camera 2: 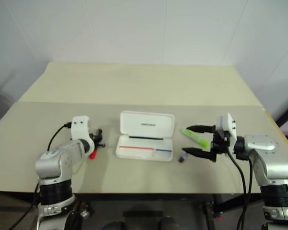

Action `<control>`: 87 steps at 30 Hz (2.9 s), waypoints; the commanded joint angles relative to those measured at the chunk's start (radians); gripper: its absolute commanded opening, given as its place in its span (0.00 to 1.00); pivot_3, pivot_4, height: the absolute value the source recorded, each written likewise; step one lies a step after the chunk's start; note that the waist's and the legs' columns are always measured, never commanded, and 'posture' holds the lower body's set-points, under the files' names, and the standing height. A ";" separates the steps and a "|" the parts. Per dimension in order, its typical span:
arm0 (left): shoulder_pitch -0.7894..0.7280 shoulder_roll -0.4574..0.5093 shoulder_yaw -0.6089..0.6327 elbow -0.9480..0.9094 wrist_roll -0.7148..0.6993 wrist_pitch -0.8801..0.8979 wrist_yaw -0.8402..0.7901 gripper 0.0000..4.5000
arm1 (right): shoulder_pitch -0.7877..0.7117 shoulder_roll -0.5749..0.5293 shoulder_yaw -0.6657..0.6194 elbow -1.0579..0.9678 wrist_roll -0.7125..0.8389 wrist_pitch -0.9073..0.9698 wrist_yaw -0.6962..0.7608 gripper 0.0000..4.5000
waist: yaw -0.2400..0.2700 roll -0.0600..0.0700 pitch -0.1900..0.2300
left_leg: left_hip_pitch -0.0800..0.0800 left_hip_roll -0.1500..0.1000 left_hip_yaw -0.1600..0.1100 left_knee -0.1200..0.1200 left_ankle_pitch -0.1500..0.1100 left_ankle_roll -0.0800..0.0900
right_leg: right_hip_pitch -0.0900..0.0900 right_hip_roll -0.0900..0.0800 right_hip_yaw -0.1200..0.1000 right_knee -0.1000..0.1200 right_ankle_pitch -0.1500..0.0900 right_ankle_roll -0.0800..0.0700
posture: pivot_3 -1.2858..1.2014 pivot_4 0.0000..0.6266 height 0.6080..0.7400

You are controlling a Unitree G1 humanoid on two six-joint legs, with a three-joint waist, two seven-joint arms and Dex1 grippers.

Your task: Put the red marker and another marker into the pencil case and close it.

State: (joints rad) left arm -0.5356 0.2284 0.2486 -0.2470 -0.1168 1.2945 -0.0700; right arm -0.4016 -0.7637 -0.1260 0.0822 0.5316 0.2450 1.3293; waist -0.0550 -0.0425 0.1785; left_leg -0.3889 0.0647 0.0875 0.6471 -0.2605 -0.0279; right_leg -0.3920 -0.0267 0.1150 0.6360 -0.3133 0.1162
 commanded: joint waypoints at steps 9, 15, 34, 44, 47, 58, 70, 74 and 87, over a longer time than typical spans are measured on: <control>-0.086 0.459 -0.138 -0.035 -0.185 -0.274 -0.531 0.13 | -0.008 -0.024 -0.035 -0.022 0.015 -0.003 -0.003 1.00 | -0.001 0.000 0.001 | -0.002 0.002 0.002 -0.012 -0.004 -0.003 | -0.003 0.000 -0.001 -0.010 -0.002 -0.003 | 0.52 0.24 1.00; -0.172 0.528 -0.215 0.002 -0.257 -0.446 -0.785 0.13 | -0.009 -0.019 -0.035 -0.016 0.010 -0.011 -0.009 1.00 | 0.014 0.001 0.002 | -0.003 0.002 0.003 -0.014 -0.004 -0.003 | -0.004 0.000 -0.002 -0.014 -0.003 -0.003 | 0.52 0.24 1.00; -0.518 0.251 -0.669 0.581 0.005 -0.935 -1.102 0.13 | 0.134 -0.017 -0.114 -0.142 0.033 -0.014 -0.102 1.00 | 0.026 0.010 0.008 | -0.010 0.001 0.004 0.003 -0.008 0.004 | -0.006 0.001 0.001 -0.009 -0.003 0.002 | 0.52 0.24 1.00; -0.570 0.113 -0.678 0.754 0.087 -1.037 -1.141 0.13 | 0.223 -0.015 -0.151 -0.219 0.049 -0.006 -0.159 1.00 | 0.026 0.010 0.008 | -0.019 0.001 0.004 0.002 -0.007 0.003 | -0.017 0.001 0.002 -0.007 -0.003 0.004 | 0.52 0.24 1.00; -0.565 0.100 -0.678 0.766 0.105 -1.044 -1.134 0.13 | 0.230 -0.013 -0.150 -0.227 0.050 -0.004 -0.171 1.00 | 0.027 0.010 0.008 | -0.019 0.001 0.004 0.002 -0.007 0.003 | -0.017 0.001 0.003 -0.006 -0.003 0.004 | 0.52 0.24 1.00; -0.531 0.098 -0.665 0.704 0.111 -0.970 -1.139 0.88 | 0.214 -0.007 -0.129 -0.215 0.045 -0.008 -0.185 1.00 | 0.026 0.010 0.008 | -0.019 0.001 0.004 0.004 -0.007 0.003 | -0.017 0.001 0.003 -0.004 -0.003 0.004 | 0.52 0.24 1.00; -0.415 0.187 -0.520 0.495 -0.032 -0.931 -1.195 0.99 | 0.169 -0.001 -0.086 -0.149 -0.028 -0.034 -0.213 1.00 | 0.024 0.010 0.008 | -0.017 0.001 0.005 0.006 -0.006 0.003 | -0.017 0.001 0.003 0.001 -0.004 0.004 | 0.52 0.24 1.00; -0.337 0.216 -0.431 0.410 -0.133 -0.949 -1.225 0.99 | 0.114 0.025 -0.062 -0.056 -0.088 -0.075 -0.257 1.00 | 0.022 0.010 0.008 | -0.017 0.001 0.004 0.007 -0.005 0.002 | -0.017 0.001 0.003 0.004 -0.004 0.004 | 0.52 0.24 1.00; -0.052 0.414 -0.179 0.311 -0.347 -1.030 -1.330 0.99 | -0.095 0.114 0.041 0.411 -0.271 -0.271 -0.275 1.00 | -0.004 0.010 0.008 | -0.016 0.001 0.004 0.012 -0.004 0.003 | -0.016 0.001 0.004 0.010 -0.004 0.004 | 0.52 0.24 1.00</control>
State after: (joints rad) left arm -0.5996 0.6167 0.0264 0.0822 -0.4261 0.2814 -1.3856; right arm -0.4703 -0.6510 -0.0817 0.4630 0.2633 0.0124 1.0376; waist -0.0593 -0.0321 0.1865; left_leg -0.4045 0.0656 0.0916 0.6588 -0.2647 -0.0249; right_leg -0.4084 -0.0261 0.1181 0.6461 -0.3169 0.1199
